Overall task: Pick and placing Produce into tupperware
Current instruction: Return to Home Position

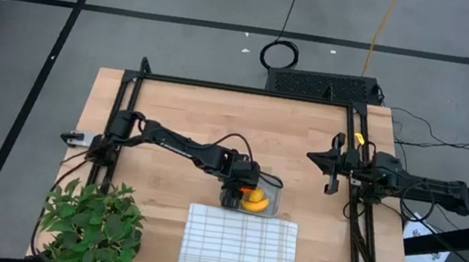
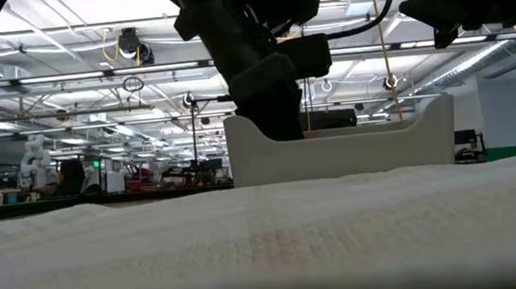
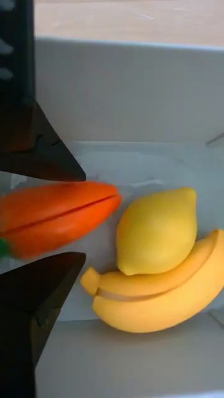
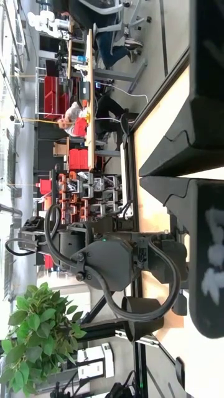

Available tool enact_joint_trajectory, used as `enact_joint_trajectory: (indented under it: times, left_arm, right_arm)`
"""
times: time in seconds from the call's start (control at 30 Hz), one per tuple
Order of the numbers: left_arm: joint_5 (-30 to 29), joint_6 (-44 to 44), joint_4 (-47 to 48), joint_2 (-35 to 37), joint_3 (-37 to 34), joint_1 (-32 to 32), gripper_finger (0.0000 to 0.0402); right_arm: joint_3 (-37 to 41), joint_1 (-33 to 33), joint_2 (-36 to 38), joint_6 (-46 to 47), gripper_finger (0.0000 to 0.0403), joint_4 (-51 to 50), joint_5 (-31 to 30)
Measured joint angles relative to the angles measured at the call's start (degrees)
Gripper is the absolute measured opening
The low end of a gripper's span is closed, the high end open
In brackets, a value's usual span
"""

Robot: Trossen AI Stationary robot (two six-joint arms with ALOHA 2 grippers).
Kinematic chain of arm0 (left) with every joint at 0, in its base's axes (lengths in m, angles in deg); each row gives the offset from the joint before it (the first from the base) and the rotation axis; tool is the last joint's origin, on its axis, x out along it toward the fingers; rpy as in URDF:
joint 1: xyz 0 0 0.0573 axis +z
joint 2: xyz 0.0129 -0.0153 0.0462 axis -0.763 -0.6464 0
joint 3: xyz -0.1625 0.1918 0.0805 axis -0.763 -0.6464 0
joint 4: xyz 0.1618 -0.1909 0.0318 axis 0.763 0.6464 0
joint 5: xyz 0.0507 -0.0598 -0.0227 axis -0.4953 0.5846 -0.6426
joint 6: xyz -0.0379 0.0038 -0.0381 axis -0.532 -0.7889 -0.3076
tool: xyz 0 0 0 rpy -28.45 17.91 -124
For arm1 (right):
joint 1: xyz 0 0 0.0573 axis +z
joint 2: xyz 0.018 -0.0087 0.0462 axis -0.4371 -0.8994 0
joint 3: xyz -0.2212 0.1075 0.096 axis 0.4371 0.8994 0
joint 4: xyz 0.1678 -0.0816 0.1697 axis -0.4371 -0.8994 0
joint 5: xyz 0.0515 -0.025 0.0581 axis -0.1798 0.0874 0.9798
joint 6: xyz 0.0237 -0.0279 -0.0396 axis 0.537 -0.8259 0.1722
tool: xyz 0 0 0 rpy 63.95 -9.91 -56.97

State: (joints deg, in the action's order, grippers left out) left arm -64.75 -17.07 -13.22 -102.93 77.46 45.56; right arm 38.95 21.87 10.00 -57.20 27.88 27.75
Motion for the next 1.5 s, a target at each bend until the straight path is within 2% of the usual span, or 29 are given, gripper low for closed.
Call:
enact_joint_trajectory:
  times: [0.2,0.43,0.67,0.9,1.07,1.17,1.3,1.5]
  left_arm:
    - [0.0,0.3,-0.1,0.0,0.0,0.0,0.0187]
    - [0.0,1.9,-0.4,0.5,0.0,-0.1,0.0198]
    - [-3.7,5.1,5.7,2.4,3.2,-0.7,0.0193]
    - [-4.8,7.0,11.3,6.3,7.4,-1.3,0.0138]
    - [-5.8,11.6,13.7,11.5,7.3,-2.0,0.0057]
    - [-5.8,10.8,14.5,15.0,7.2,-2.0,0.001]
    - [-6.0,10.0,15.5,19.4,7.2,-1.8,0.0013]
    - [-10.6,11.8,17.3,27.2,6.6,-2.3,0.0003]
  right_arm:
    - [0.0,0.0,0.0,0.0,0.0,0.0,0.0]
    - [0.0,0.0,0.0,0.0,0.0,0.0,0.0]
    - [0.0,0.0,0.0,0.0,0.0,-0.1,0.0]
    - [0.0,0.0,0.2,0.1,0.0,-1.2,0.0]
    - [0.0,0.0,0.4,0.1,0.0,-1.0,0.1]
    - [0.0,0.0,0.8,0.0,0.0,-1.3,0.4]
    - [0.0,0.0,0.8,0.0,0.0,-1.1,1.6]
    - [0.0,0.0,1.1,-0.1,0.0,-1.2,1.6]
